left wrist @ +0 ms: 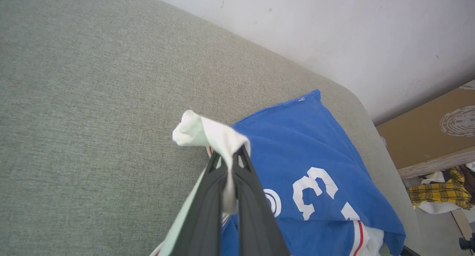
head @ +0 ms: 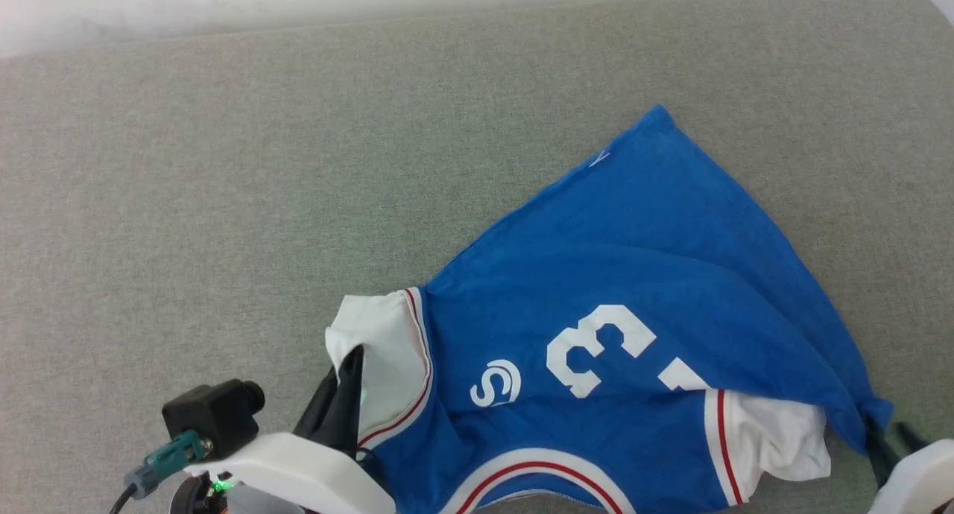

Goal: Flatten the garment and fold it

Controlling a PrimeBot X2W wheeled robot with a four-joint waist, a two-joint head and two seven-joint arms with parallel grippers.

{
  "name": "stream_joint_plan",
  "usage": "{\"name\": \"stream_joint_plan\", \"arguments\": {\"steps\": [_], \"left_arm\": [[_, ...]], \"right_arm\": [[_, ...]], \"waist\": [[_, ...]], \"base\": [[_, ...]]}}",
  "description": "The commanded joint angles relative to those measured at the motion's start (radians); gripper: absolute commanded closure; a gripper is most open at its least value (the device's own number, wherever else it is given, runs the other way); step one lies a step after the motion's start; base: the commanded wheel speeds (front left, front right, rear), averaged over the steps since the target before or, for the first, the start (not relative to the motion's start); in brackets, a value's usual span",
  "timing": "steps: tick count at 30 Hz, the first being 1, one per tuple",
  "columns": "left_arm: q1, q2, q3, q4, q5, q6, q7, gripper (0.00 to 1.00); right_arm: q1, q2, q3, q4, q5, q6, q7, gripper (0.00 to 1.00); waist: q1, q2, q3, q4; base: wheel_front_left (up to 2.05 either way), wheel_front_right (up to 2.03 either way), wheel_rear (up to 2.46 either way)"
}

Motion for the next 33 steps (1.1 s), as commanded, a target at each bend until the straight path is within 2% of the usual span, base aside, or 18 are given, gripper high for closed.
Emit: {"name": "stream_joint_plan", "arguments": {"steps": [1,3,5,9,11,14,18,20,24,28,33], "left_arm": [[-0.006,0.004,0.006,0.0,-0.002,0.005,0.0,1.0],[-0.004,0.004,0.007,-0.004,-0.003,0.006,-0.002,1.0],[-0.001,0.002,0.007,-0.01,-0.001,0.007,-0.007,1.0],[-0.007,-0.006,-0.005,-0.023,0.005,0.003,-0.02,1.0],[-0.018,-0.011,-0.016,-0.026,0.009,-0.002,-0.025,1.0],[-0.043,-0.024,-0.034,-0.025,0.013,-0.014,-0.036,1.0],[-0.073,-0.044,-0.062,-0.016,0.021,-0.028,-0.05,1.0],[-0.092,-0.056,-0.082,-0.009,0.026,-0.037,-0.057,1.0],[-0.127,-0.085,-0.113,0.008,0.03,-0.05,-0.072,1.0],[-0.151,-0.107,-0.14,0.029,0.03,-0.061,-0.089,1.0],[-0.168,-0.121,-0.156,0.049,0.028,-0.069,-0.11,1.0]], "right_arm": [[-0.02,-0.006,-0.012,0.008,0.014,-0.001,-0.029,0.0],[-0.015,-0.021,-0.022,-0.021,0.036,-0.001,-0.031,0.0],[-0.004,-0.034,-0.044,-0.107,0.079,-0.001,-0.006,0.0],[-0.009,-0.099,-0.092,-0.379,0.138,-0.001,0.116,0.0],[-0.056,-0.139,-0.091,-0.47,0.137,-0.001,0.172,0.0],[-0.176,-0.211,-0.056,-0.519,0.106,-0.001,0.247,0.0],[-0.402,-0.278,0.061,-0.456,0.051,-0.001,0.324,0.0],[-0.514,-0.316,0.14,-0.388,0.032,-0.001,0.35,0.0],[-0.694,-0.347,0.259,-0.218,0.002,-0.001,0.391,0.0],[-0.803,-0.343,0.329,-0.061,-0.012,-0.001,0.422,0.0],[-0.849,-0.364,0.384,0.064,-0.021,-0.001,0.44,0.0]], "waist": [[0.0,-0.0001,-0.003,0.004],[0.0,-0.0001,-0.006,0.01],[0.0,-0.0001,-0.004,0.018],[0.0,-0.0001,0.018,0.043],[0.0,-0.0001,0.036,0.06],[0.0,-0.0001,0.073,0.094],[0.0,-0.0001,0.131,0.138],[0.0,-0.0001,0.163,0.166],[0.0,-0.0001,0.219,0.219],[0.0,-0.0001,0.262,0.267],[0.0,-0.0001,0.301,0.306]], "base": [[0.0,0.0,0.0],[0.0,0.0,0.0],[0.0,0.0,0.0],[0.0,0.0,0.0],[0.0,0.0,0.0],[0.0,0.0,0.0],[0.0,0.0,0.0],[0.0,0.0,0.0],[0.0,0.0,0.0],[0.0,0.0,0.0],[0.0,0.0,0.0]]}}
